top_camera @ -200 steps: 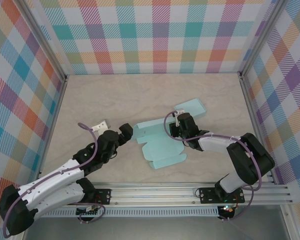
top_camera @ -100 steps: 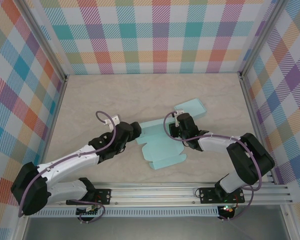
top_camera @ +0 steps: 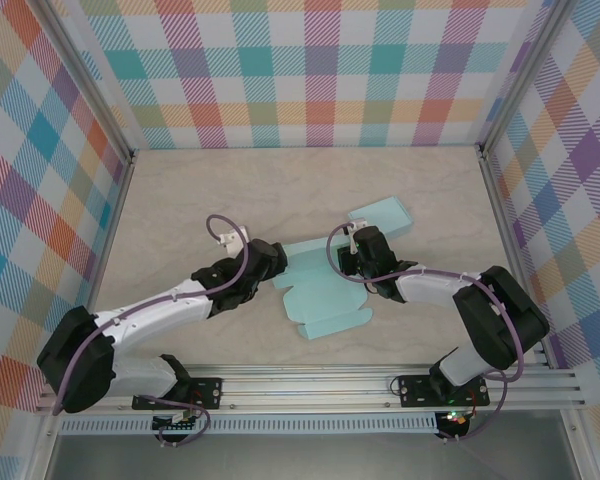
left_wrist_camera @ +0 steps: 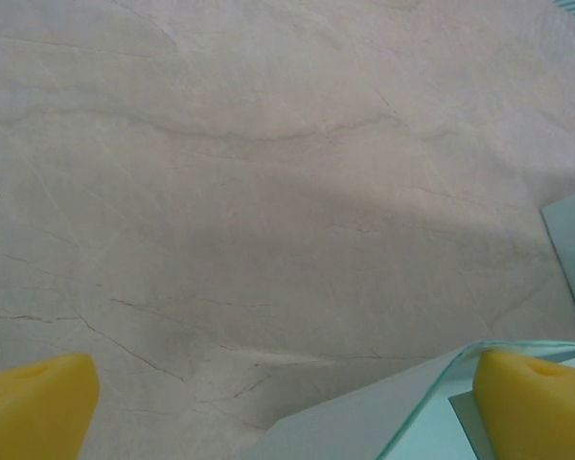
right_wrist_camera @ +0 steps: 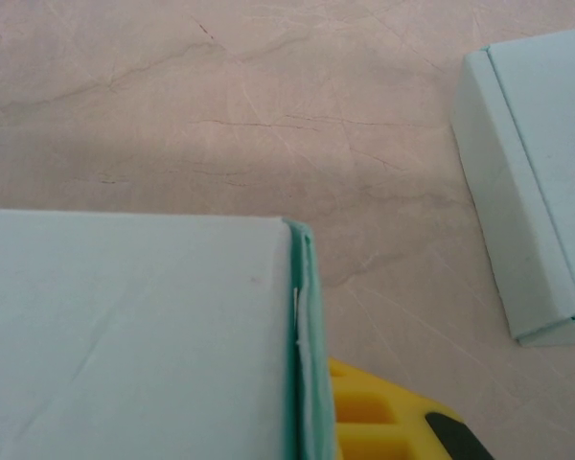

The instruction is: Fold the paper box

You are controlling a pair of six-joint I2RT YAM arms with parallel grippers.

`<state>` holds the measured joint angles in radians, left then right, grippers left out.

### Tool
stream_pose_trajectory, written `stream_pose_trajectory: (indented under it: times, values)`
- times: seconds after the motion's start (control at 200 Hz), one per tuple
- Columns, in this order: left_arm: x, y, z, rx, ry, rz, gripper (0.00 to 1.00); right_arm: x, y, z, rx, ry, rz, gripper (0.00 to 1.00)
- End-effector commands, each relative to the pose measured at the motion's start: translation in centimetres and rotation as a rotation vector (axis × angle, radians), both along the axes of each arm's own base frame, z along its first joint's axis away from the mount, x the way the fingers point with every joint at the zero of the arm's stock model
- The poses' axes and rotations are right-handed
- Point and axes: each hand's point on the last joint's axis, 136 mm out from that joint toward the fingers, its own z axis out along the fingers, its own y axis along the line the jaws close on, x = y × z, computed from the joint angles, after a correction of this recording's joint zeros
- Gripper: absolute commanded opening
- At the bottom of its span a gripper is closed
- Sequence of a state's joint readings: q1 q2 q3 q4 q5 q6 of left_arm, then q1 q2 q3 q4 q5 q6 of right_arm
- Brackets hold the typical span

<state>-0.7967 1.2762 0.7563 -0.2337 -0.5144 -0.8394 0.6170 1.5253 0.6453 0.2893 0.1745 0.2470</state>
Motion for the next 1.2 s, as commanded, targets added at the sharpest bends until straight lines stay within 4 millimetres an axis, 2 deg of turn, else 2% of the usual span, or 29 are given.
stream_pose_trajectory:
  times: [0.0, 0.265, 0.505, 0.625, 0.705, 0.855, 1.06, 1.13, 1.195]
  values:
    - [0.5, -1.1, 0.4, 0.008, -0.001, -0.029, 1.0, 0.6, 1.1, 1.2, 0.03, -0.021, 0.015, 0.0]
    - [0.9, -3.1, -1.1, -0.004, 0.024, -0.068, 1.0, 0.6, 1.3, 1.2, 0.039, -0.017, 0.021, 0.0]
    - [1.6, -5.3, -0.9, -0.035, 0.002, -0.092, 1.0, 0.5, 1.5, 1.1, 0.046, -0.009, 0.021, 0.0]
    - [1.2, -3.9, -0.8, -0.018, -0.004, -0.032, 1.0, 0.5, 1.3, 1.0, 0.045, -0.004, 0.012, 0.0]
    - [0.4, -2.0, -0.8, -0.007, -0.002, 0.028, 1.0, 0.6, 1.2, 1.1, 0.041, -0.008, 0.0, 0.0]
    - [-2.4, 1.5, -1.3, -0.002, 0.027, 0.106, 1.0, 0.7, 0.8, 0.9, 0.029, -0.008, -0.015, 0.0]
    - [-6.1, 4.3, -1.8, -0.074, 0.012, 0.15, 1.0, 0.8, 1.0, 1.0, 0.035, -0.005, -0.011, 0.0]
    - [-7.1, 4.2, -2.0, -0.115, 0.006, 0.13, 0.89, 0.8, 1.1, 1.1, 0.036, -0.007, -0.01, 0.0]
    - [-7.8, 2.7, -2.4, -0.173, 0.002, 0.075, 0.77, 0.8, 1.0, 1.0, 0.029, -0.006, -0.013, 0.0]
